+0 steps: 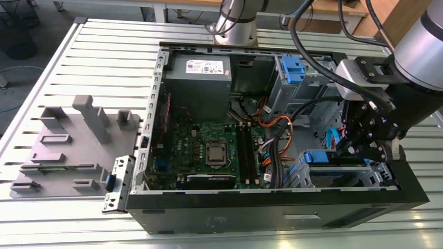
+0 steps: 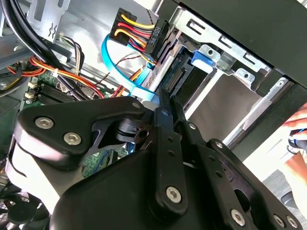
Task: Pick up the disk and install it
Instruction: 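Insert the first disk wire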
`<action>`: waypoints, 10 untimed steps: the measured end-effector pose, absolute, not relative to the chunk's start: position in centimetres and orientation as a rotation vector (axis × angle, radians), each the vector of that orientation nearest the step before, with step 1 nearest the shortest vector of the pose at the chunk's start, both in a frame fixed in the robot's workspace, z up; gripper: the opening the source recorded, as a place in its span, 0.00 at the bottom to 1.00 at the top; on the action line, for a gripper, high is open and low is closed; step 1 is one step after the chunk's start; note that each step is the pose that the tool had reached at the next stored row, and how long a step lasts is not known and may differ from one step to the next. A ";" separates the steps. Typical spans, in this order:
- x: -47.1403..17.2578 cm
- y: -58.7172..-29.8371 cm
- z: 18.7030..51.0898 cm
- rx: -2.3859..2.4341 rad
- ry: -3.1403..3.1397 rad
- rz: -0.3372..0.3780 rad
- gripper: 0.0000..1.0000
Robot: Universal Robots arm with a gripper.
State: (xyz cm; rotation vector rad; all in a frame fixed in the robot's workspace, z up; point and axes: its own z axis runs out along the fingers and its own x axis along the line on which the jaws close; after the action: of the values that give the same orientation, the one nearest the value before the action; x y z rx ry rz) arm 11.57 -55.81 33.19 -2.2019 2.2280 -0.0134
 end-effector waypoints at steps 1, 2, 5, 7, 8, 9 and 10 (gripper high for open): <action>11.6 -55.8 33.1 -2.202 2.228 -0.013 0.16; 11.6 -55.8 33.1 -2.202 2.228 -0.013 0.16; 11.6 -55.8 33.1 -2.202 2.228 -0.014 0.16; 11.6 -55.8 33.0 -2.202 2.228 -0.014 0.16; 11.6 -55.8 33.0 -2.202 2.228 -0.014 0.16; 11.6 -55.8 33.0 -2.202 2.228 -0.013 0.16; 11.6 -55.8 33.0 -2.202 2.228 -0.014 0.16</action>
State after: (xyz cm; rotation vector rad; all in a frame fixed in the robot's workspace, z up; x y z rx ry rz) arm 11.57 -55.81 33.03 -2.2019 2.2279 -0.0135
